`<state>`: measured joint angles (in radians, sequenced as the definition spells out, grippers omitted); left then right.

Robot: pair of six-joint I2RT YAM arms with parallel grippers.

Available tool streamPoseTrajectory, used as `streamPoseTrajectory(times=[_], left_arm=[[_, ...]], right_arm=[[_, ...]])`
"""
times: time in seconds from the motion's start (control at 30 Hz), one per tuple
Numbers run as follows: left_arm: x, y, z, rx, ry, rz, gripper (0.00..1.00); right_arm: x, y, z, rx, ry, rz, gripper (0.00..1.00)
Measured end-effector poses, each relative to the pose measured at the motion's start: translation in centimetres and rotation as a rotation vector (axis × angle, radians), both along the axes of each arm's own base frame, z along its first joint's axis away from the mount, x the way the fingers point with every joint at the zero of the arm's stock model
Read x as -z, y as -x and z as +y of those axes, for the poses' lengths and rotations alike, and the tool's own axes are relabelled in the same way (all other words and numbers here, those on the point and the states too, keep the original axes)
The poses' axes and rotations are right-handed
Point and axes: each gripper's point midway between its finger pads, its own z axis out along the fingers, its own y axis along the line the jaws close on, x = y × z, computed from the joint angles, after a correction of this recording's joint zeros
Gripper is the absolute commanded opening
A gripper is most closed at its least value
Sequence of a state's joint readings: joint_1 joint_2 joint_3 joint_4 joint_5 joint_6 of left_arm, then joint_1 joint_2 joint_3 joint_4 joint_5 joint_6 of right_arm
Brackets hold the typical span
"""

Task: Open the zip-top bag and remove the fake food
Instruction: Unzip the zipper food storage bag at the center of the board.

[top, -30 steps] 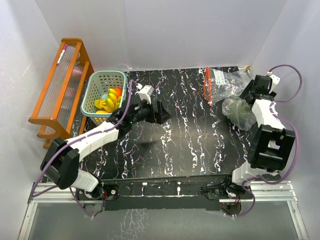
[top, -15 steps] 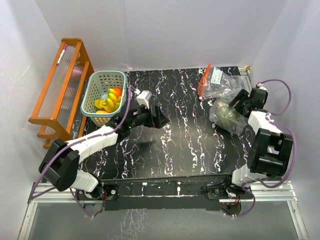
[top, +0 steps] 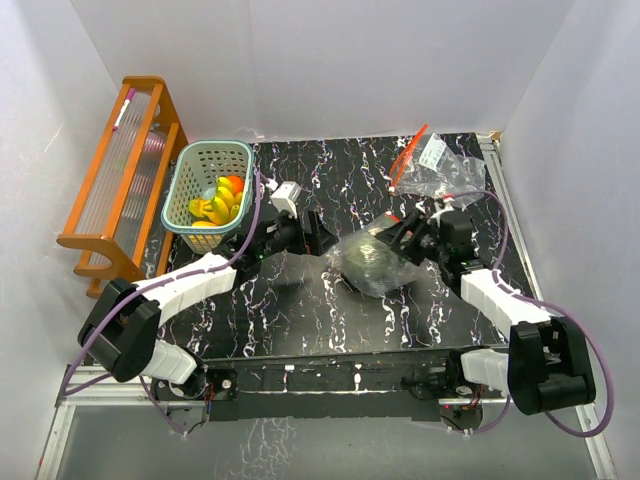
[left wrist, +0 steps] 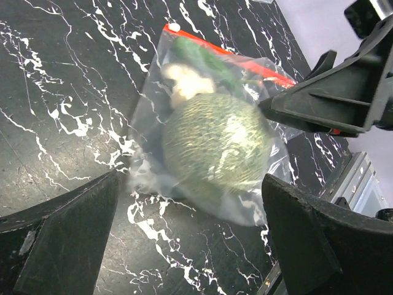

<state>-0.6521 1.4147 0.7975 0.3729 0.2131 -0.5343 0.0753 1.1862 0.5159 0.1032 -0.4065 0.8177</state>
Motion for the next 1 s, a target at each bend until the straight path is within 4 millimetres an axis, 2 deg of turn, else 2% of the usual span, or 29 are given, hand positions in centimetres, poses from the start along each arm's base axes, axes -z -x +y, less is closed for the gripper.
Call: streamPoseTrajectory(times=[0.03,0.1,0.17,0.27,0.33,0.4,0.47,0.57,0.73,0.8,0.87,1.0], left_arm=[[0.1,0.1,0.0,0.000,0.000,-0.001,0.96],[0.1,0.4,-0.3,0.007,-0.001,-0.003,0.93],[0.2,0.9,-0.8,0.024,-0.007,-0.010,0.85],[0.0,2.4,-2.5,0.082,-0.023,-0.037,0.66],[-0.4,3.5,-4.2,0.136,-0.025,-0.058,0.48],[-0.6,4.5,-6.0,0.185,-0.024,-0.072,0.41],[-0.2,5.5,-8.3,0.232,-0.031,-0.074,0.40],[1.3,7.0,-11.4,0.294,-0.054,-0.062,0.39],[3.2,8.7,-14.9,0.365,-0.083,-0.046,0.38],[3.6,8.9,-15.5,0.374,-0.088,-0.042,0.38],[3.8,8.9,-15.5,0.374,-0.093,-0.038,0.38],[4.2,8.8,-15.3,0.366,-0.109,-0.034,0.38]], right_arm=[[-0.6,0.3,1.7,-0.048,-0.010,-0.011,0.71],[-2.4,0.1,3.6,-0.104,-0.013,-0.044,0.71],[-4.1,-0.7,3.7,-0.105,0.010,-0.088,0.71],[-6.9,-2.1,2.5,-0.054,0.090,-0.172,0.72],[-8.7,-2.6,1.3,-0.010,0.151,-0.223,0.72],[-9.7,-3.0,0.2,0.027,0.205,-0.254,0.72],[-9.9,-3.3,-1.0,0.073,0.261,-0.260,0.73],[-8.5,-3.3,-3.1,0.137,0.343,-0.214,0.73],[-5.0,-2.9,-7.3,0.233,0.405,-0.111,0.76],[-2.7,-2.6,-9.0,0.248,0.409,-0.045,0.75],[-0.5,-2.1,-9.7,0.245,0.402,0.012,0.74],[3.1,-0.9,-8.8,0.172,0.364,0.098,0.70]])
